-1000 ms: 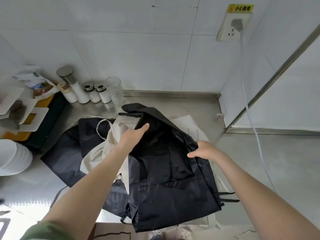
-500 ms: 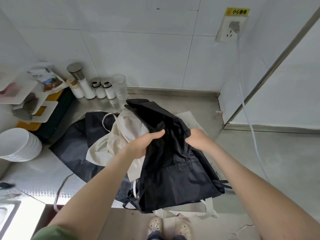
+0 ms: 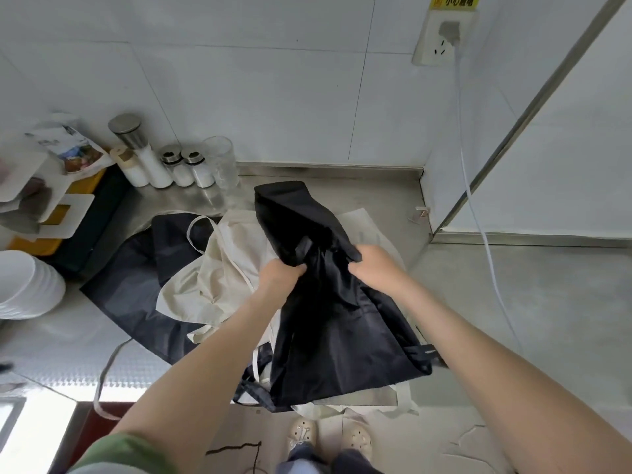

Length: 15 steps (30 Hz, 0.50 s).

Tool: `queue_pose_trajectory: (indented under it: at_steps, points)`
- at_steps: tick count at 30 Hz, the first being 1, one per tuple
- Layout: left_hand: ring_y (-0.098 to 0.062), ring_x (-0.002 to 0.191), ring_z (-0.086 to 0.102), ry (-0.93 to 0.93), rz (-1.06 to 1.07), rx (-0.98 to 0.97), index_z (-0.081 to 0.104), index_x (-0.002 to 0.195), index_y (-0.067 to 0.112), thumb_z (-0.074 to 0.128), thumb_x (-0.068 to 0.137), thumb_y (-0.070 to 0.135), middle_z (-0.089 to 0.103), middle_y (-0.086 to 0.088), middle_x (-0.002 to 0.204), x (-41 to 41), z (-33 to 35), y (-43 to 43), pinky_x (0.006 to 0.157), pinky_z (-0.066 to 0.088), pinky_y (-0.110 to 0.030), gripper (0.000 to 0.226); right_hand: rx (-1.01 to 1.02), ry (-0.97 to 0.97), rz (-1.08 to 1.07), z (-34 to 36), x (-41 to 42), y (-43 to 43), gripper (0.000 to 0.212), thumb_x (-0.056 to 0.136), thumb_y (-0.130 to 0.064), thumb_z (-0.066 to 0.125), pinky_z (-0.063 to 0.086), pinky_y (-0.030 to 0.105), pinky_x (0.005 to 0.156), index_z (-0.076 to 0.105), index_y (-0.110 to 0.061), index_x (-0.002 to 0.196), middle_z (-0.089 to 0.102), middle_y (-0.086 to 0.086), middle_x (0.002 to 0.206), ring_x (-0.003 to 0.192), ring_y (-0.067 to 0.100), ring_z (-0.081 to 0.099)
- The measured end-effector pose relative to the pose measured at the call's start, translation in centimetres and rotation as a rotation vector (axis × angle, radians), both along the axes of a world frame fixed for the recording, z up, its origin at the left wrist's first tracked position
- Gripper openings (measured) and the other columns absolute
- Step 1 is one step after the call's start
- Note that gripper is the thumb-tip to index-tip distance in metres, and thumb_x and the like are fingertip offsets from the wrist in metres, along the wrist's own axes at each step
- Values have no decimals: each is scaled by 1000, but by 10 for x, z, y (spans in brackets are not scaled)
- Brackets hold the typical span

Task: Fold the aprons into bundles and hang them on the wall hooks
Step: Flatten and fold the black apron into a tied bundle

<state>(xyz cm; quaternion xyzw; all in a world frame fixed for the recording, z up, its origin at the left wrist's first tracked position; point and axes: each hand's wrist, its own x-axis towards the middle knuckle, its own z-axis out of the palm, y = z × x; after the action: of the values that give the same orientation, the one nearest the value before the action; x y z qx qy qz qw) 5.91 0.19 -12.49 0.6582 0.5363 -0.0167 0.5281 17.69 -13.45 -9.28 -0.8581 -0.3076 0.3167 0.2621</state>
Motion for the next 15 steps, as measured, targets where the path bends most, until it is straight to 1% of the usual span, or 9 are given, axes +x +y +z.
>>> queue_pose_trajectory:
  at_steps: [1, 3, 5, 6, 8, 10, 11, 13, 15]
  points:
    - [-31, 104, 61, -23, -14, -29, 58, 122, 3, 61, 91, 44, 64, -13, 115, 5, 4, -6, 90, 51, -37, 52, 8, 14, 27, -1, -6, 3, 12, 86, -3, 45, 35, 22, 49, 55, -8, 82, 56, 8, 70, 57, 16, 51]
    - [-27, 107, 58, -54, -10, -181, 55, 123, 10, 39, 92, 66, 61, -9, 119, 15, 17, -15, 90, 49, -35, 66, 27, 58, 79, -1, -18, 11, 28, 86, -5, 46, 45, 27, 63, 59, -5, 110, 65, 15, 93, 75, 21, 60]
    - [-23, 107, 59, -122, 33, -381, 55, 118, 15, 27, 87, 78, 62, -5, 115, 20, 30, -22, 96, 49, -36, 75, 33, 128, 163, 2, -28, 20, 51, 87, -7, 47, 51, 33, 86, 44, -14, 138, 64, 9, 118, 102, 21, 62]
    - [-22, 108, 58, -165, 37, -420, 56, 116, 17, 29, 84, 80, 62, -3, 113, 22, 34, -22, 100, 47, -37, 75, 34, 166, 218, 4, -33, 24, 60, 88, -9, 47, 50, 34, 92, 35, -19, 145, 62, 5, 121, 106, 19, 61]
    - [-20, 108, 56, -202, 23, -372, 55, 117, 17, 42, 89, 69, 60, -2, 111, 20, 33, -18, 102, 44, -35, 60, 17, 267, 289, 10, -39, 29, 59, 87, -9, 50, 51, 35, 91, 34, -16, 144, 64, 3, 109, 97, 16, 62]
    - [-22, 100, 56, -142, -3, -215, 55, 123, 5, 49, 98, 41, 61, -8, 109, 16, 32, -11, 90, 44, -30, 44, 12, 448, 276, 16, -38, 29, 38, 84, -6, 52, 51, 38, 87, 52, -5, 123, 63, 5, 88, 83, 18, 63]
    - [-23, 98, 55, -89, -47, -124, 54, 126, 1, 47, 100, 31, 62, -12, 111, 13, 31, -6, 86, 43, -30, 40, 51, 484, 248, 18, -36, 28, 30, 83, -4, 51, 51, 39, 87, 57, -7, 112, 64, 5, 84, 79, 17, 63]
    - [-25, 104, 56, -38, -190, 13, 51, 129, 2, 43, 102, 27, 60, -15, 122, 4, 34, 5, 87, 43, -30, 38, 158, 302, 187, 22, -26, 28, 33, 85, 4, 46, 49, 36, 93, 61, -14, 109, 63, 3, 93, 88, 14, 62]
    - [-21, 105, 57, -76, -404, 19, 53, 128, 9, 44, 102, 29, 60, -8, 122, -5, 43, 12, 88, 42, -25, 34, 255, -118, 246, 29, -11, 31, 51, 84, 9, 44, 38, 28, 104, 55, -17, 126, 53, 1, 120, 117, 17, 48]
